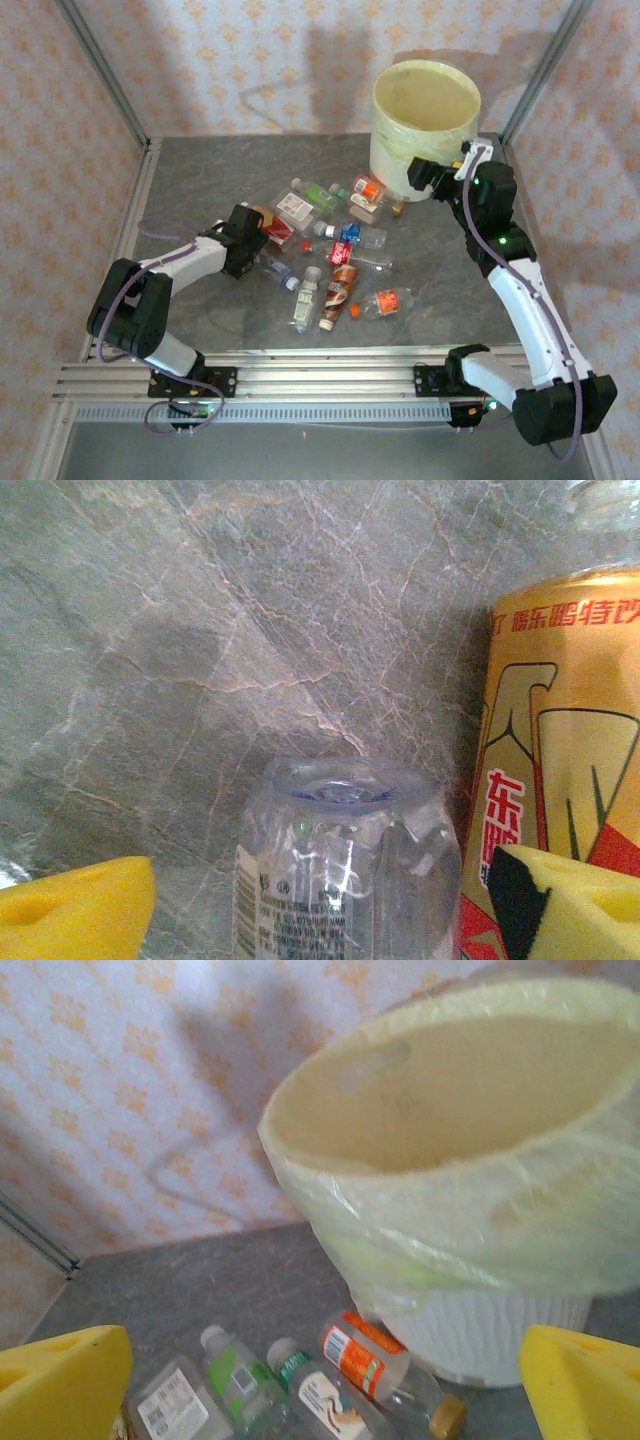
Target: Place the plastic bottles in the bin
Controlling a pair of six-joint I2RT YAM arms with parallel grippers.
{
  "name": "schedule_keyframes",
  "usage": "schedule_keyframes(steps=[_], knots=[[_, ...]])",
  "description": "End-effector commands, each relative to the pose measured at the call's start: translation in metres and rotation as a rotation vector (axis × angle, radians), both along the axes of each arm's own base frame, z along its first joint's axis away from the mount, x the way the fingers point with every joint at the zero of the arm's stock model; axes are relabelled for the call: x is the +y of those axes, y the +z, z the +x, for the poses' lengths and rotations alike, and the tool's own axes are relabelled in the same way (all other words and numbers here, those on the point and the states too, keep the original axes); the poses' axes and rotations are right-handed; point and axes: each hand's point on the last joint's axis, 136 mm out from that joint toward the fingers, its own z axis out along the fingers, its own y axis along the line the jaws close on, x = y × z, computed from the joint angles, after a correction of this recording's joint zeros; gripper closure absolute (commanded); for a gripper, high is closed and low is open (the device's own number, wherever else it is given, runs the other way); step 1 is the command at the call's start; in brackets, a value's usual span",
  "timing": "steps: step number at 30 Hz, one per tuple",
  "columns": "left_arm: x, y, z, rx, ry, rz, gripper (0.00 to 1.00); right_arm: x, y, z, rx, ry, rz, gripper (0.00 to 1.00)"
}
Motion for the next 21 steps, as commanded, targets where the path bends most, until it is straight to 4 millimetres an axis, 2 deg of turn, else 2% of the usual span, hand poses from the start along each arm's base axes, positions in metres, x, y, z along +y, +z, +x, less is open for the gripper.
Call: schedule_keyframes(steps=[1,11,17,21], knots=[[0.002,-0.005,0.005,-0.020,0.038,-0.017,0.17,-0.003,0.009,-0.010,-0.033,-0.011,0.000,0.01],[0.010,-0.017,0.008,-0.035,0.096,0.004,0.24,0.005,0.024,-0.006,-0.075,0.040,-0.034,0.01],[0.005,-0.029,0.008,-0.024,0.097,-0.029,0.32,0.009,0.020,-0.002,-0.061,0.056,-0.034,0.01],[0.010,-0.025,0.011,-0.056,0.105,-0.019,0.36,0.010,0.017,-0.003,-0.055,0.061,-0.035,0.01]])
